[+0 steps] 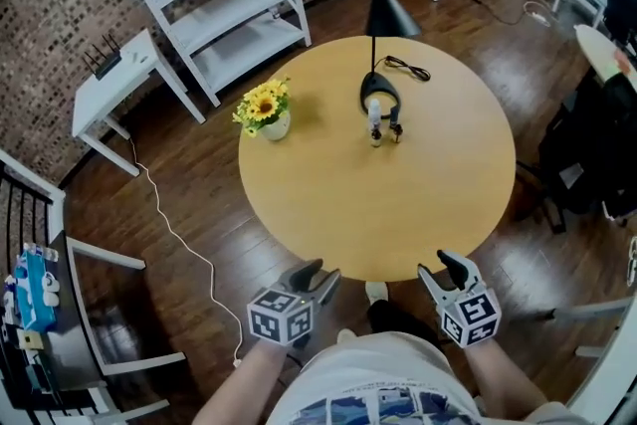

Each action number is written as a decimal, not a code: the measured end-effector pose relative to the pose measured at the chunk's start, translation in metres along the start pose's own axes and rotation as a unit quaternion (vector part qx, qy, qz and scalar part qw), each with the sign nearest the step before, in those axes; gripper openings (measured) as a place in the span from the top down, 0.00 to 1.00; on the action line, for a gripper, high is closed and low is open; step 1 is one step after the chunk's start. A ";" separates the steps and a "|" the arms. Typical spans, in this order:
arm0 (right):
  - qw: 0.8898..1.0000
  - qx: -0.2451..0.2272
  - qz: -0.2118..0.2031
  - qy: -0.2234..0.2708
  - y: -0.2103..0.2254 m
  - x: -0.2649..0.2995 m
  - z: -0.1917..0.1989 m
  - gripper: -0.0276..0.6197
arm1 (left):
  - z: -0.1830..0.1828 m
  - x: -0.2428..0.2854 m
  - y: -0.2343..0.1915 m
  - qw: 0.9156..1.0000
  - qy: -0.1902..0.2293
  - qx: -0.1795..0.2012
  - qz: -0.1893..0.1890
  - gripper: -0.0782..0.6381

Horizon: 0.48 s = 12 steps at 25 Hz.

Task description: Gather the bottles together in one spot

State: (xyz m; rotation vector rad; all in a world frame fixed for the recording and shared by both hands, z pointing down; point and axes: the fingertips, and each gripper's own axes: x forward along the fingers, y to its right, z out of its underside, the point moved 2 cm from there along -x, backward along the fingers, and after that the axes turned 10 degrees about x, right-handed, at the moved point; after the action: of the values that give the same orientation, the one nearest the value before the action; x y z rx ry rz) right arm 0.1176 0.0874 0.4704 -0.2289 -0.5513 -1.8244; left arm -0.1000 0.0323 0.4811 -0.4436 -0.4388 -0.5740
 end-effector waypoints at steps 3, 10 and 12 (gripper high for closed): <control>1.000 -0.010 0.017 -0.007 -0.024 -0.033 0.019 0.62 | 0.020 -0.023 0.007 1.000 -0.003 0.012 -0.008 0.68; 0.999 -0.014 0.035 -0.018 -0.054 -0.079 0.049 0.62 | 0.052 -0.060 0.035 1.000 0.003 0.018 0.007 0.68; 0.999 -0.010 0.032 -0.015 -0.062 -0.083 0.051 0.62 | 0.054 -0.070 0.036 1.000 0.012 0.020 0.003 0.67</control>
State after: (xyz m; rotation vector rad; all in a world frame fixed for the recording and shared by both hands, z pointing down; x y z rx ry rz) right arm 0.0804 0.1969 0.4643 -0.2854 -0.5409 -1.7666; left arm -0.1458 0.1159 0.4796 -0.3989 -0.4248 -0.5632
